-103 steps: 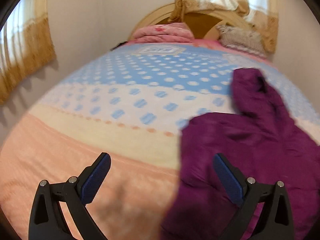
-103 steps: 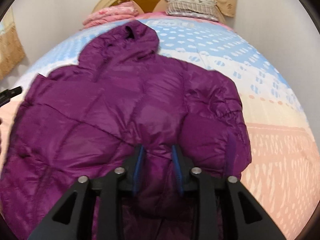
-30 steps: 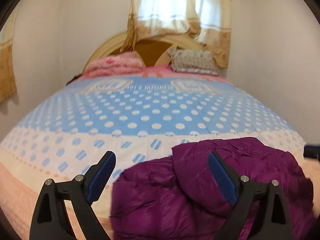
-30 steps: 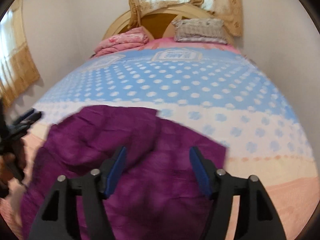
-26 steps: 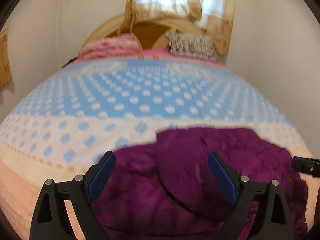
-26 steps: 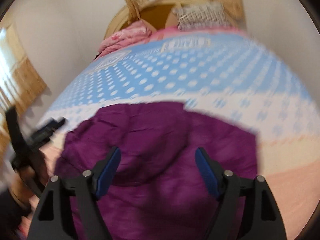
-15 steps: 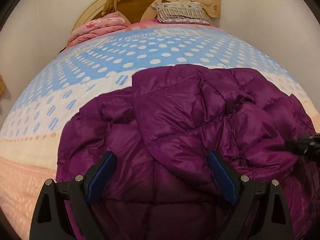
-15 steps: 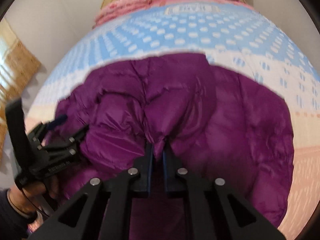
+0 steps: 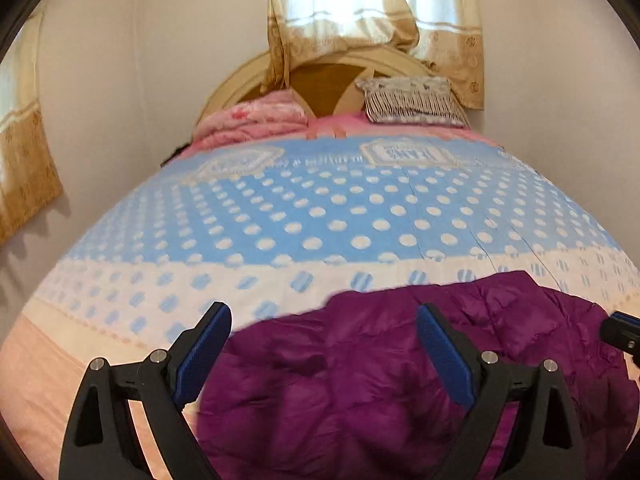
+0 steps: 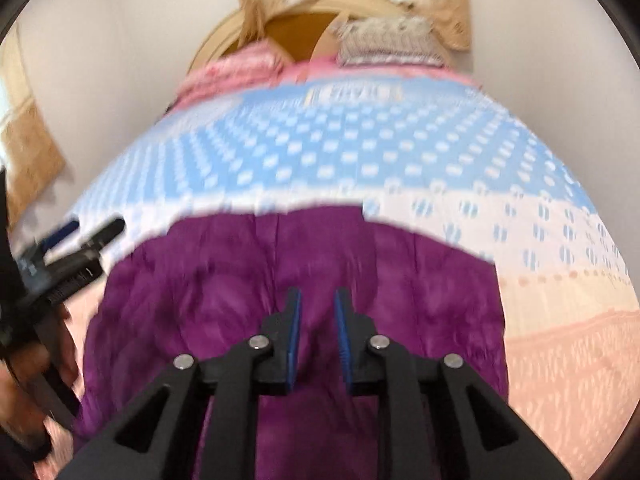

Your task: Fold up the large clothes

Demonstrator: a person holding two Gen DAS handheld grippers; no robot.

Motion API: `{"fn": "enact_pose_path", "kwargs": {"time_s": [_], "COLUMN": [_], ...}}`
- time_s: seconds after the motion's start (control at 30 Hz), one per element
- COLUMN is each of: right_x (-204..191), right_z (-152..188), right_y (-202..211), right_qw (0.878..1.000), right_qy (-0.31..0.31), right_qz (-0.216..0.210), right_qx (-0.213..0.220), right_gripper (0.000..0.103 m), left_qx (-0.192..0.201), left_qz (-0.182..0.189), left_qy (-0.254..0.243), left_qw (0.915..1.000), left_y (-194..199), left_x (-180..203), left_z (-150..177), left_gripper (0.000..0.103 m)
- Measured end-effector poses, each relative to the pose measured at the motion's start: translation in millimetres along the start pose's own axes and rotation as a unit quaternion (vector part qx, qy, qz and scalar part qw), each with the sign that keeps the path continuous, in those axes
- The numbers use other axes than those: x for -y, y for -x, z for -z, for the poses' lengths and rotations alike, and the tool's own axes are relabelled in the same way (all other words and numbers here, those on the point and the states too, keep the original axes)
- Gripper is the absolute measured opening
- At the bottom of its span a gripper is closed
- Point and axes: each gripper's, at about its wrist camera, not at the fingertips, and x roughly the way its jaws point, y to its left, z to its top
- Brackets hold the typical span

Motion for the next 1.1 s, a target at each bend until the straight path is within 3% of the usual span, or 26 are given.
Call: {"fn": "enact_pose_path", "kwargs": {"time_s": [0.07, 0.17, 0.23, 0.43, 0.6, 1.1], "right_x": [-7.9, -9.7, -10.9, -4.9, -9.3, -10.8], "right_z": [4.3, 26.1, 41.0, 59.7, 61.7, 62.8], "right_y": [-18.0, -47.6, -62.8, -74.3, -75.6, -76.9], "right_qw": [1.000, 0.999, 0.999, 0.999, 0.999, 0.999], "right_qy": [0.004, -0.001, 0.010, 0.019, 0.022, 0.024], "right_qz": [-0.019, -0.031, -0.013, -0.009, -0.005, -0.003], "right_qx": [0.002, -0.030, -0.043, -0.042, -0.038, -0.035], "right_gripper": [0.021, 0.021, 0.021, 0.016, 0.016, 0.016], "left_qx": [-0.022, -0.046, -0.059, -0.109, -0.109, -0.113], "left_qz": [-0.001, -0.003, -0.018, 0.001, -0.012, -0.004], "left_qy": [-0.015, -0.046, -0.065, -0.063, -0.066, -0.059], "left_qw": [0.9996, 0.9978, 0.9960, 0.9921, 0.9918, 0.9918], "left_y": [-12.4, -26.9, -39.5, -62.1, -64.0, -71.2], "left_x": [15.7, 30.7, 37.8, 40.4, 45.1, 43.6], "left_z": [16.4, 44.4, 64.0, 67.6, 67.5, 66.9], "left_gripper": [0.094, 0.094, 0.094, 0.095, 0.097, 0.097]}}
